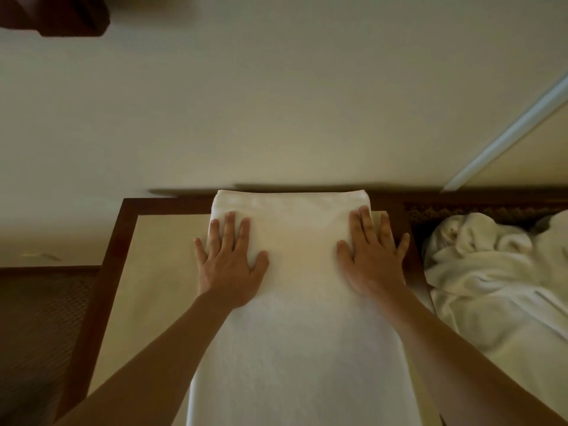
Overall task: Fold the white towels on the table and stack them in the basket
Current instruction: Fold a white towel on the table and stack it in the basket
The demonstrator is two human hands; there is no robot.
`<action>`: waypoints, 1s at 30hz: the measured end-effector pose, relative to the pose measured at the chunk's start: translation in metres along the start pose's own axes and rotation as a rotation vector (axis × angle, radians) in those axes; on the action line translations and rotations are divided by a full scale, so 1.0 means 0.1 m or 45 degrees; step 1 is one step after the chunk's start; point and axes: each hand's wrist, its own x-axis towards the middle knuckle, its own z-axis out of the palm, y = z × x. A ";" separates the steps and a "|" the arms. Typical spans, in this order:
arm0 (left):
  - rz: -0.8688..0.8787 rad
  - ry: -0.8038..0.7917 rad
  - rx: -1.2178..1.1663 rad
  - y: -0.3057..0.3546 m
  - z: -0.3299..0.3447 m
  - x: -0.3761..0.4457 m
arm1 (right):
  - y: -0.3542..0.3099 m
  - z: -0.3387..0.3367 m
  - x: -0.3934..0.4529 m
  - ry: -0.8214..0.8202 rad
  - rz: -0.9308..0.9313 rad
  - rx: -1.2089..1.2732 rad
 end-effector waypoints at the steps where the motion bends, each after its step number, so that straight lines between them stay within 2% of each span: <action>1: -0.007 -0.007 0.013 -0.02 -0.03 0.11 | -0.03 -0.02 0.11 0.003 -0.007 -0.008; 9: -0.009 -0.007 0.007 -0.08 -0.21 0.85 | -0.21 -0.17 0.74 0.006 0.038 0.034; 13: -0.086 -0.024 0.087 -0.07 -0.36 1.20 | -0.27 -0.34 0.97 0.029 0.066 -0.002; 17: -0.143 -0.062 0.091 -0.06 -0.45 1.40 | -0.33 -0.48 1.26 -0.058 0.255 0.059; 22: -0.184 -0.014 -0.127 -0.06 -0.52 1.43 | -0.51 -0.60 1.45 -0.191 0.405 0.027; 27: -0.072 0.292 -0.594 -0.46 -0.35 1.00 | -0.25 -0.30 0.99 0.117 0.485 0.255; 30: -0.018 0.214 -0.670 -0.65 -0.16 0.30 | -0.02 -0.12 0.27 0.086 0.461 0.358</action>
